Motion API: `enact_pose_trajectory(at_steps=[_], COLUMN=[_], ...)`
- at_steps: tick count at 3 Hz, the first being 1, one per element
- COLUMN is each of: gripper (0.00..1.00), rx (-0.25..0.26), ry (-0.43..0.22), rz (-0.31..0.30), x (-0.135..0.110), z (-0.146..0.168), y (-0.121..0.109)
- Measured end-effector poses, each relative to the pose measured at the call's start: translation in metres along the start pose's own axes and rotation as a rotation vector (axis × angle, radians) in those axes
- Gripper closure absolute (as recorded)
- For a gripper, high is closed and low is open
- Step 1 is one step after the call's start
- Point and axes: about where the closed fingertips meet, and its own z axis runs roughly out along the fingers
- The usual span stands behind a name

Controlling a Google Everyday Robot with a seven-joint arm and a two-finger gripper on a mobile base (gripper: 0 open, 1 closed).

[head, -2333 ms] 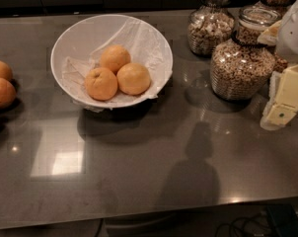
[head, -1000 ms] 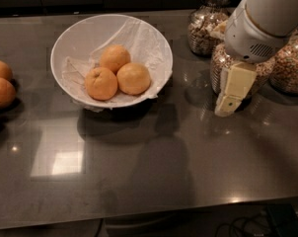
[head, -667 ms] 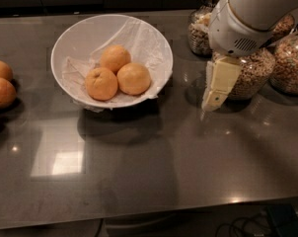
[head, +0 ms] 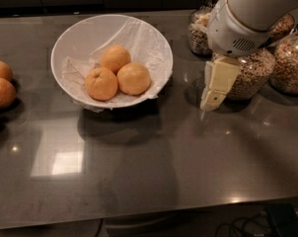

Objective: Pick orange from white bowl

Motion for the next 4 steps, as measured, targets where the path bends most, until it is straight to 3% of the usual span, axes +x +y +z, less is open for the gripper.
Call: enact_pose_trajectory(at_steps=[1,3,4], gripper=[0.0,0.0,0.0], rx=[-0.012,-0.018,-0.015], ry=[-0.081,-0.222,-0.23], rz=[0.028,0.016,0.018], x=[-0.014,-0.069,-0.07], z=[0.021,0.054,0.054], y=[-0.015,-0.053,-0.053])
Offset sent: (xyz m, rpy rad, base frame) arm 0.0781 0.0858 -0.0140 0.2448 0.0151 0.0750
